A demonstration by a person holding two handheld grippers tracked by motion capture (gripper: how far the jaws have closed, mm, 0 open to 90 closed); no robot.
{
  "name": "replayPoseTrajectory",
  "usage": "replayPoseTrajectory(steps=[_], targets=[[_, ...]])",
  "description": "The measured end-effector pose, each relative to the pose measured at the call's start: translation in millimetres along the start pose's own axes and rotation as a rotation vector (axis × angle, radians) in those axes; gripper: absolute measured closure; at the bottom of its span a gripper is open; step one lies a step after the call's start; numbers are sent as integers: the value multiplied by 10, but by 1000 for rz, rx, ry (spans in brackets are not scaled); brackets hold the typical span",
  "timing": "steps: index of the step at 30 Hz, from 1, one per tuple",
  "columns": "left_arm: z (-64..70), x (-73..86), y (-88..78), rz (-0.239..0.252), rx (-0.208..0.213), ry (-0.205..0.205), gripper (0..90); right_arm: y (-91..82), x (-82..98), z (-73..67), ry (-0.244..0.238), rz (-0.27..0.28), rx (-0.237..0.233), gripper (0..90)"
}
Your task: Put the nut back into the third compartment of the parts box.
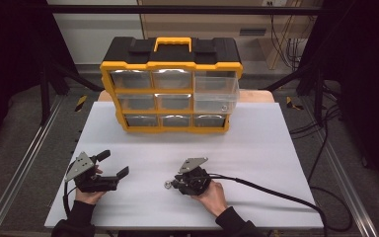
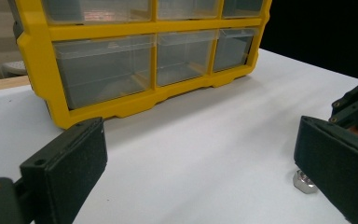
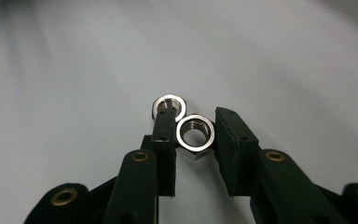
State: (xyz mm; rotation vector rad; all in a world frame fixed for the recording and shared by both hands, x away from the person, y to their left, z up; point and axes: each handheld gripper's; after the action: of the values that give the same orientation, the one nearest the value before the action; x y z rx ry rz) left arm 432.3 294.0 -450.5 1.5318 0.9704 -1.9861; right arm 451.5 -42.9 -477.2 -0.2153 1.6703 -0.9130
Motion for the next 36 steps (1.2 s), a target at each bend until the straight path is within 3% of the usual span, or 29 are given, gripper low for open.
replayPoseTrajectory(steps=[17, 36], targets=[[10, 2, 8, -3, 2, 3, 24, -579, -274, 79, -20, 130, 36, 702], [7, 6, 18, -4, 1, 8, 24, -1289, -525, 337, 1, 297, 115, 701]])
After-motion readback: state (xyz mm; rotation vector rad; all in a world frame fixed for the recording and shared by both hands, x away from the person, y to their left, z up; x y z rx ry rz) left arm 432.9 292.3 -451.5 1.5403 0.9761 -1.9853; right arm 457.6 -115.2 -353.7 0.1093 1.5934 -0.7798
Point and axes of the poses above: each handheld gripper's, and its own axes: y roughly forward along the jaws, x roughly out of its underside, z roughly to its right, and after that the axes turned 4 degrees about -y, right-handed
